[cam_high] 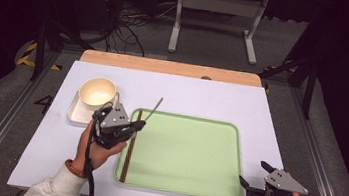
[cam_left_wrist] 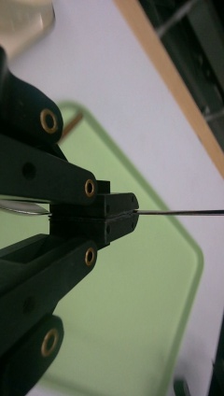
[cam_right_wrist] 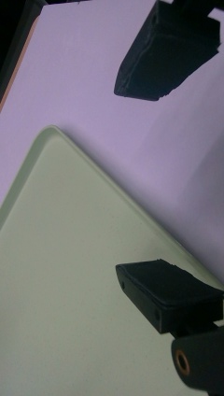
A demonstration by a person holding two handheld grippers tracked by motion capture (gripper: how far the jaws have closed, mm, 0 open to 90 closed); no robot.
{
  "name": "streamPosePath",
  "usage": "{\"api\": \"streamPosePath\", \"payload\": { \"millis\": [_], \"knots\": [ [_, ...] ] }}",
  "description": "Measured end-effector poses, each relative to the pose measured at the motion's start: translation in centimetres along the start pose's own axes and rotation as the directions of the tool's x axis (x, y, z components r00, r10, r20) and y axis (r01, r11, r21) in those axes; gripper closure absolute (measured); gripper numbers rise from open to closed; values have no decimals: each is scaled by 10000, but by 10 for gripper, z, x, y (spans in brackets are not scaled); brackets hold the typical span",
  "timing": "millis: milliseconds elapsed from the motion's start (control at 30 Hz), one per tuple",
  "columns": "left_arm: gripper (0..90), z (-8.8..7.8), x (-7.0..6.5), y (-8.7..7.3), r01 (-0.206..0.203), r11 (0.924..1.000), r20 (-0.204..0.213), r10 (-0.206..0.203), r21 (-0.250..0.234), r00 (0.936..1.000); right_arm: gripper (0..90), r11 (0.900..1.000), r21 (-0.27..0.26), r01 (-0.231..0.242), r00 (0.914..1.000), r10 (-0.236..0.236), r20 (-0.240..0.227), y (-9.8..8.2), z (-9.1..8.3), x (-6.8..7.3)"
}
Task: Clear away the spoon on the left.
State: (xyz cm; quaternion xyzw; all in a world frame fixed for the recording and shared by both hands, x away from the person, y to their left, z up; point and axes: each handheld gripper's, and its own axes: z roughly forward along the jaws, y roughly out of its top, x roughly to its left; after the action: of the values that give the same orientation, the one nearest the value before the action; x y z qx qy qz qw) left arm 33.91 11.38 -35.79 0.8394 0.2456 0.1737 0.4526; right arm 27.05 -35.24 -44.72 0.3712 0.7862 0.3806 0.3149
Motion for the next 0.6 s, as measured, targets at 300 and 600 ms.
{"api": "streamPosePath", "payload": {
  "millis": [300, 600],
  "knots": [
    [900, 22, -34, -11, -196, 9969, 1040, 116, 766, 9945, 128, 10000, 11, -87, 9999, 87, 133, 2, 3, -2],
    [900, 40, -58, -27, -807, 9775, 980, 625, 1947, 9932, 128, 10000, 36, 21, 10000, -21, 16, 3, 7, -2]
  ]
}}
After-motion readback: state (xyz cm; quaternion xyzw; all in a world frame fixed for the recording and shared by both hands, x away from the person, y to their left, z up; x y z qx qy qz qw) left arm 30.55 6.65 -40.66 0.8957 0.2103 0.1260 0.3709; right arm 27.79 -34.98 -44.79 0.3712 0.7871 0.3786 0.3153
